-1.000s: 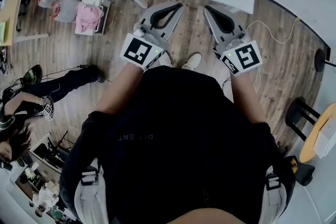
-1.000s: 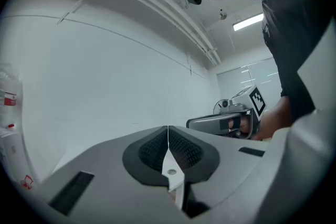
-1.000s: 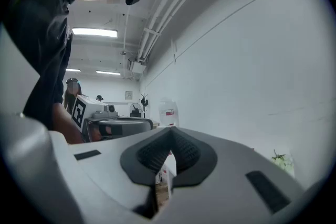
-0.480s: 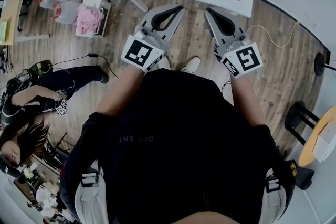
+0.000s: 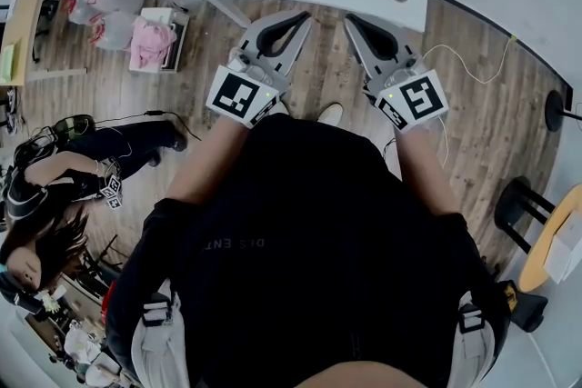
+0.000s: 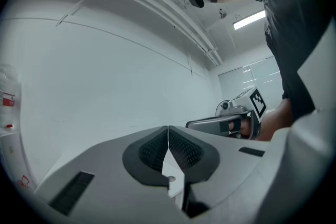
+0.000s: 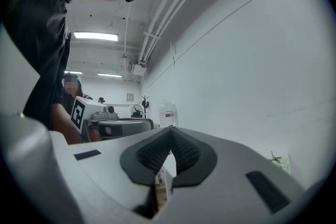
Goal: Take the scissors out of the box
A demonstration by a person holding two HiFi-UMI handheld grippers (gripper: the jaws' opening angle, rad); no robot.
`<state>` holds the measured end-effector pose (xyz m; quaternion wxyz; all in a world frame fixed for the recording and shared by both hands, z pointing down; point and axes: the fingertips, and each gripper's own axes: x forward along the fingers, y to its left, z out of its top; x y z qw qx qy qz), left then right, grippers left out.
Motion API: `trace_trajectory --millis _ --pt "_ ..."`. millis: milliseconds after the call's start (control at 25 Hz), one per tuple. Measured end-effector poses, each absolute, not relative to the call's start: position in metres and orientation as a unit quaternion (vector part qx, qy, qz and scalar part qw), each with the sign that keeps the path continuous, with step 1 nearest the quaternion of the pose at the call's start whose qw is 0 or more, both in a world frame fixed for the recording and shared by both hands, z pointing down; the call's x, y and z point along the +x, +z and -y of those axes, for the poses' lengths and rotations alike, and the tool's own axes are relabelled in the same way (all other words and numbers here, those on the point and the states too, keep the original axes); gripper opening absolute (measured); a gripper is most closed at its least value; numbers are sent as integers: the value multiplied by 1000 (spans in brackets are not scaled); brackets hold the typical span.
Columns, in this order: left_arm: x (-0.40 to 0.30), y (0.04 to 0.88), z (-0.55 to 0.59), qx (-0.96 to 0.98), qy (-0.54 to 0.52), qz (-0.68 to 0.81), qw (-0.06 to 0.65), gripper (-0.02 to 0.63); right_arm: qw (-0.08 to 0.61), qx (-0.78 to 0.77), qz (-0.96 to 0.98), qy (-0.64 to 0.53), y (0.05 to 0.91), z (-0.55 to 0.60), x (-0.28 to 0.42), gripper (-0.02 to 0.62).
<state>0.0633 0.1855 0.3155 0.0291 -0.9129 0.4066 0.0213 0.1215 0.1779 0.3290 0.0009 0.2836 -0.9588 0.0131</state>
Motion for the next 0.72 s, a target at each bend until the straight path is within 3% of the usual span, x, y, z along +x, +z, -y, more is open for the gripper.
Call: trace_trajectory --millis 720 --pt "76 326 -143 -903 25 -427 27 20 12 267 963 26 347 -138 132 -2"
